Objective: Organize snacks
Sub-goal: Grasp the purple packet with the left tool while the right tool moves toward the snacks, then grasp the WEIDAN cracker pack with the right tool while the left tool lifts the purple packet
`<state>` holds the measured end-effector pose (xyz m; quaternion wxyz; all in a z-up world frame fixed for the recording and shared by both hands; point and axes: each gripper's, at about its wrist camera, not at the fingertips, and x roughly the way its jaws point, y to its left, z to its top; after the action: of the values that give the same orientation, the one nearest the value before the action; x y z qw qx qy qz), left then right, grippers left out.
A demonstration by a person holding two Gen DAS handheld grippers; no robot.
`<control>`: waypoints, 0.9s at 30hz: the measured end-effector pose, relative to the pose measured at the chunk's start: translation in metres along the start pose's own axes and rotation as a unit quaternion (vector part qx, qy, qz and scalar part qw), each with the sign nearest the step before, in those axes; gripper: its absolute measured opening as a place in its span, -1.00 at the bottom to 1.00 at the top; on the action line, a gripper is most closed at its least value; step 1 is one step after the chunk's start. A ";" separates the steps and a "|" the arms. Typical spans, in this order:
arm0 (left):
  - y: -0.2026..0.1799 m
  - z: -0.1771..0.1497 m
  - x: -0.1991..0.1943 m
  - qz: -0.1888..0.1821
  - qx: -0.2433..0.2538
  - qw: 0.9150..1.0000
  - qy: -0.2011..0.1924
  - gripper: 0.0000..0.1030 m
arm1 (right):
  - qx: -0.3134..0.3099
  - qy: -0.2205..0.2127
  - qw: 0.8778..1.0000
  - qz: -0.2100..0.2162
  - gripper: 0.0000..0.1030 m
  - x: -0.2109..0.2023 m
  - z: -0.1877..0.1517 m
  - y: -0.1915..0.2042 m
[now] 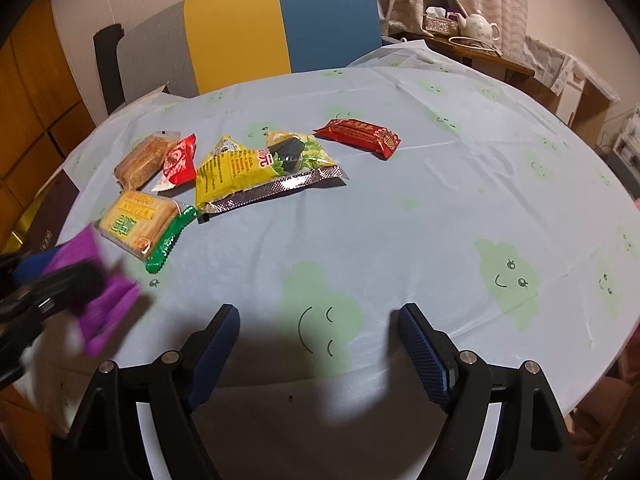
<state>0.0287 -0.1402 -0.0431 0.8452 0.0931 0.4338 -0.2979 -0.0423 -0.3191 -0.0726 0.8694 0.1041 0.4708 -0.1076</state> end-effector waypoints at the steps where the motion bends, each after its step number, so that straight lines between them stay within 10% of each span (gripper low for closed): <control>1: 0.004 -0.003 0.000 0.005 -0.009 1.000 0.001 -0.27 | -0.004 0.000 1.000 -0.004 0.62 0.001 -0.001 0.002; 9: 0.042 -0.031 0.003 0.025 -0.068 0.997 0.004 -0.25 | -0.017 0.009 1.000 -0.011 0.67 0.002 0.000 0.008; 17: 0.049 -0.039 0.011 0.005 -0.094 0.995 -0.007 -0.16 | -0.077 0.018 0.994 0.075 0.42 -0.008 0.030 0.034; 27: 0.034 -0.044 0.013 0.040 -0.046 0.998 -0.013 -0.18 | -0.333 0.056 0.932 0.130 0.46 0.023 0.079 0.135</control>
<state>0.0243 -0.1004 -0.0837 0.8654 0.0676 0.4323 -0.2443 0.0713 -0.2142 -0.0390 0.8329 -0.1254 0.5098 0.1750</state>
